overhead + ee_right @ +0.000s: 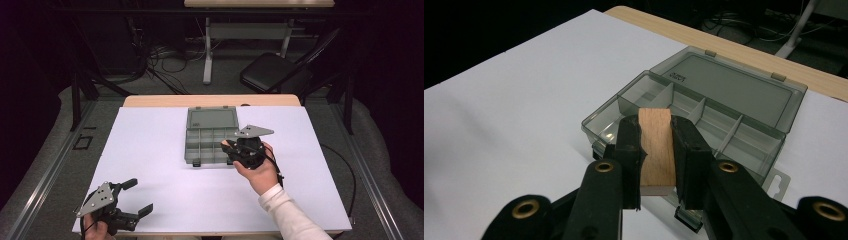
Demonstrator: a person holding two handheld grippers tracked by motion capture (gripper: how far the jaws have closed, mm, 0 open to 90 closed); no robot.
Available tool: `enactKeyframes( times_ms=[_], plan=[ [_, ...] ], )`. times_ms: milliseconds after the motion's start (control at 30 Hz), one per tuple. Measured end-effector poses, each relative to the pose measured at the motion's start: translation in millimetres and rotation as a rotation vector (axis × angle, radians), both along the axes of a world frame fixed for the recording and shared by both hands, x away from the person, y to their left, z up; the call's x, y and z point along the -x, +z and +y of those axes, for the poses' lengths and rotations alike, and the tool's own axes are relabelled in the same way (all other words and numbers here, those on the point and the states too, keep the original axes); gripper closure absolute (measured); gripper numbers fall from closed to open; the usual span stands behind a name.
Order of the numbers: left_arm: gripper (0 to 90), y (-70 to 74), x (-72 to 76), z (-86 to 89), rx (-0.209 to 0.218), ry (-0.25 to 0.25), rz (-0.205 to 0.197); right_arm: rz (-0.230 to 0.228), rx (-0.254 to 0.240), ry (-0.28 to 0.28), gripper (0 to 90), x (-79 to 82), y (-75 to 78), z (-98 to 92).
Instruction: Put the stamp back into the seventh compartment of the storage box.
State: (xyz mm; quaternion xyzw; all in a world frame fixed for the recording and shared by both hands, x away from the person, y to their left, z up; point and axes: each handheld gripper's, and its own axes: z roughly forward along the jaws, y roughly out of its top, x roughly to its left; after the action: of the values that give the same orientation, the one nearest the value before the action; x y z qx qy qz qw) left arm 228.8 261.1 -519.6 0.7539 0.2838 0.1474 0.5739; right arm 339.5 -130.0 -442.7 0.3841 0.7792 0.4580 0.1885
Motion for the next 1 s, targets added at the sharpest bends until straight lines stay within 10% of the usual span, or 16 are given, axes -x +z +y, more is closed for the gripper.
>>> enactKeyframes(
  times_ms=[1000],
  plan=[
    [2.2, -0.2, -0.2, 0.6, 0.005, -0.001, 0.001, 0.083, 0.059, -0.057, 75.7, -45.0, -14.9, 15.0]
  ],
)
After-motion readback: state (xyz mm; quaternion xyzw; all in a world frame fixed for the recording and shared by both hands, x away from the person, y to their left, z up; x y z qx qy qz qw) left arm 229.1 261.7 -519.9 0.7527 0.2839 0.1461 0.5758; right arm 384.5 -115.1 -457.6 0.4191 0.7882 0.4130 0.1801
